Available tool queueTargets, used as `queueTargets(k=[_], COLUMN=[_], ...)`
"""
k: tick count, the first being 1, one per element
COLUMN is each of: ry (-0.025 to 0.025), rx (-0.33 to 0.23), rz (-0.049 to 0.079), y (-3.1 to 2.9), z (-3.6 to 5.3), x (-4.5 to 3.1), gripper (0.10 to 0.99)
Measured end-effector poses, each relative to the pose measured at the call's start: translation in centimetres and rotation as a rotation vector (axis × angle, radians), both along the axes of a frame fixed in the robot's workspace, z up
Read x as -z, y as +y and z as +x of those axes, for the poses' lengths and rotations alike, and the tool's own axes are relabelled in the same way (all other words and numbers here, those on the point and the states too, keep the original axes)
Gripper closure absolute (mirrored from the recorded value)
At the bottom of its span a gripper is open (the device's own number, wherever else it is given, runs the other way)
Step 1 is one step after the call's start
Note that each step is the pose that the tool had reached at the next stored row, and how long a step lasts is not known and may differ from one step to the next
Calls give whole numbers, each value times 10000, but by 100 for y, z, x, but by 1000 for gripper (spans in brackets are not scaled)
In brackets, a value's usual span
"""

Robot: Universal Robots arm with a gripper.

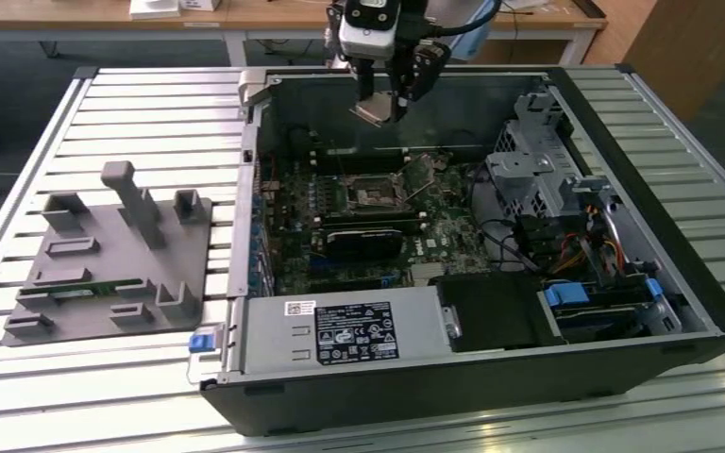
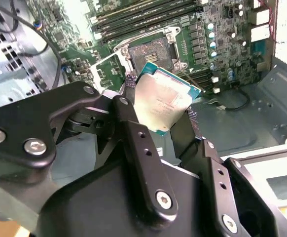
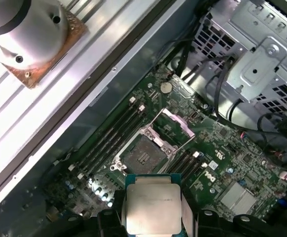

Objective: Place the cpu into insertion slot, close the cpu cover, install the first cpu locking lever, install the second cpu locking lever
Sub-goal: 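Place the cpu into insertion slot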

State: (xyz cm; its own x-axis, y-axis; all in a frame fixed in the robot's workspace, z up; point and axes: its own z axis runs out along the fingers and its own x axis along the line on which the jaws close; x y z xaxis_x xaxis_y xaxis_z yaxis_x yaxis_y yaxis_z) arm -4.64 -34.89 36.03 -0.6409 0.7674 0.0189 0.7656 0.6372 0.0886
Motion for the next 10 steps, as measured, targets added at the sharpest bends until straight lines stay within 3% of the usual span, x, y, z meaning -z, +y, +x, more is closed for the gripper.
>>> queueTargets(k=[10], ry=[0], rx=[1808], rz=[-1], y=[0], z=[0], x=[36], gripper=[553])
